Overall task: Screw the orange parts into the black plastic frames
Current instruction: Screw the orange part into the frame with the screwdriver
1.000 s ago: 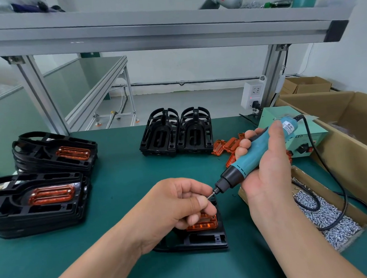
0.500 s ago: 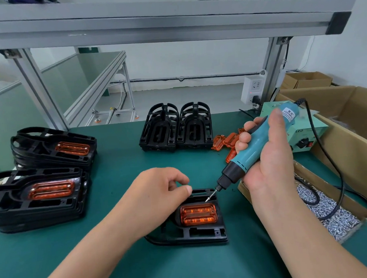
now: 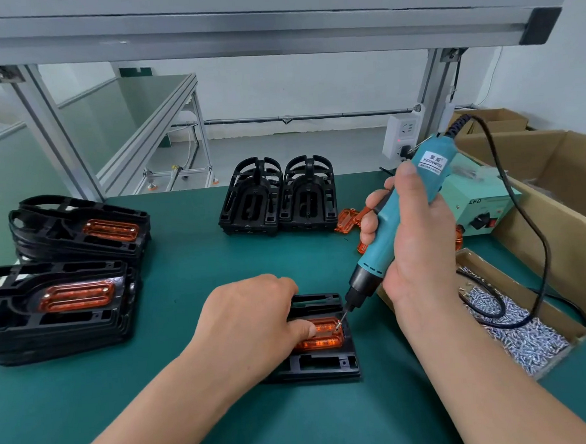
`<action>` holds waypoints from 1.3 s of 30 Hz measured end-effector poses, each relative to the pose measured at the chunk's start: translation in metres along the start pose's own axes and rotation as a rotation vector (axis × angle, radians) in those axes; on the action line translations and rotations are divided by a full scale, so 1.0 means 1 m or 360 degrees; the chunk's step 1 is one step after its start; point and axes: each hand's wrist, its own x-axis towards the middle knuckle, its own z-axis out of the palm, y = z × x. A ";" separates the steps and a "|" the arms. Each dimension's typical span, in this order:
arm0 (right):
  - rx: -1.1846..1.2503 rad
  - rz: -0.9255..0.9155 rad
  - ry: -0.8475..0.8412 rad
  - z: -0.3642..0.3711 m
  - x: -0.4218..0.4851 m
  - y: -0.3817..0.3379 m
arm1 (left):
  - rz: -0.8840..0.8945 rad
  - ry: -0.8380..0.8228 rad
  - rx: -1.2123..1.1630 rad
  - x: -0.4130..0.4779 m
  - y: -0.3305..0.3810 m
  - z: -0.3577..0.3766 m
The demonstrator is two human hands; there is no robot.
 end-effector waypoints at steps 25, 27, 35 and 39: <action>-0.0060 -0.0196 -0.0997 0.013 -0.028 -0.006 | -0.0086 -0.0050 -0.0102 0.001 0.001 0.005; -0.0060 -0.0207 -0.1009 0.012 -0.028 -0.005 | -0.0090 -0.0041 -0.0114 0.001 0.001 0.006; -0.0155 -0.0284 -0.1078 0.016 -0.029 -0.003 | -0.0103 -0.0038 -0.0135 0.002 0.001 0.007; -0.0126 -0.0232 -0.1111 0.015 -0.030 -0.002 | -0.0105 -0.0038 -0.0131 0.002 0.001 0.007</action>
